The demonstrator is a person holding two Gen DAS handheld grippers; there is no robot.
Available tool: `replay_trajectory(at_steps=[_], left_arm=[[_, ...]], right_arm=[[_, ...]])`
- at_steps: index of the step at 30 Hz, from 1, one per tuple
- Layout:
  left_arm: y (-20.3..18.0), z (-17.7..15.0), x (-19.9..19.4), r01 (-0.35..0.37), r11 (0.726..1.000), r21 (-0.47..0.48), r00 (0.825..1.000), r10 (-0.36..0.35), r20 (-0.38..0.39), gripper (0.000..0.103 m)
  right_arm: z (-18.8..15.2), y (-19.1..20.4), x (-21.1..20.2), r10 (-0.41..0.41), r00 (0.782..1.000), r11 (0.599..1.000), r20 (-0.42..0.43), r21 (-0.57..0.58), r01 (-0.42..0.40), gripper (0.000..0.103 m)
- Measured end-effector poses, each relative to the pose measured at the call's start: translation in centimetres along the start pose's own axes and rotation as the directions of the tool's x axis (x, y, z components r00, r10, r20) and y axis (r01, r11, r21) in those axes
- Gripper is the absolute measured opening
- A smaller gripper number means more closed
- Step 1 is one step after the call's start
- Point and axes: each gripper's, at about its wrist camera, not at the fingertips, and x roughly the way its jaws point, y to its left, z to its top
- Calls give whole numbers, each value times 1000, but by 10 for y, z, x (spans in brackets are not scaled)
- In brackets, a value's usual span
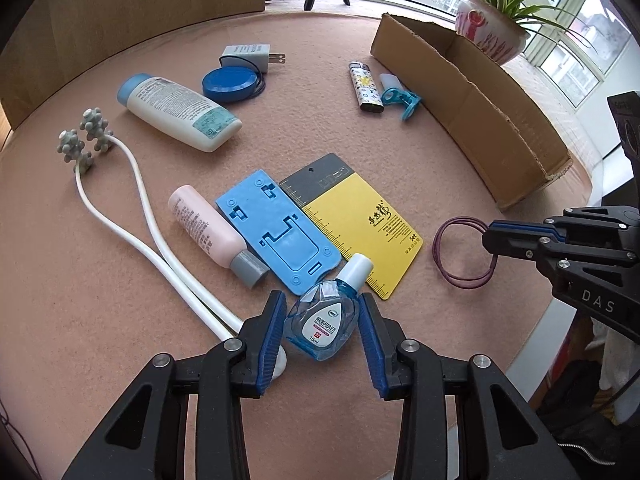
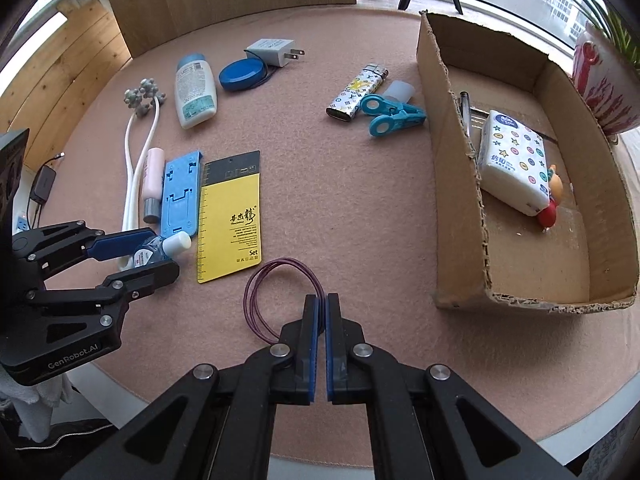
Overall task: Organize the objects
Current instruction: 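Grasp the purple cord with the right gripper while the left gripper grasps the blue eye-drop bottle, then carry the purple cord and eye-drop bottle into the box and open both grippers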
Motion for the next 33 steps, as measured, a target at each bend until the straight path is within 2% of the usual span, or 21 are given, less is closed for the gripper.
replay_trajectory(at_steps=[5,9,15,23,28,33], left_arm=[[2,4,-11,17,999,-30,1000,-16,22,40],[2,12,-20,22,999,-45,999,-20,45,40],[2,27,-28,39,996,-76,997,-34,71,40],[-12,59,-32,47,997,-67,994,-40,106,40],[-31,91,-32,60,997,-43,989,-54,139,40],[-54,127,-27,78,997,-30,982,-71,176,40]], right_arm=[[-8,1,-19,38,998,999,40,19,-39,3],[14,11,-22,61,994,998,87,23,-63,3],[24,4,-45,79,985,996,152,30,-84,3],[34,-28,-69,69,973,993,222,82,-89,3],[40,-56,-83,42,963,989,268,124,-77,3],[41,-88,-87,7,961,984,278,168,-55,3]])
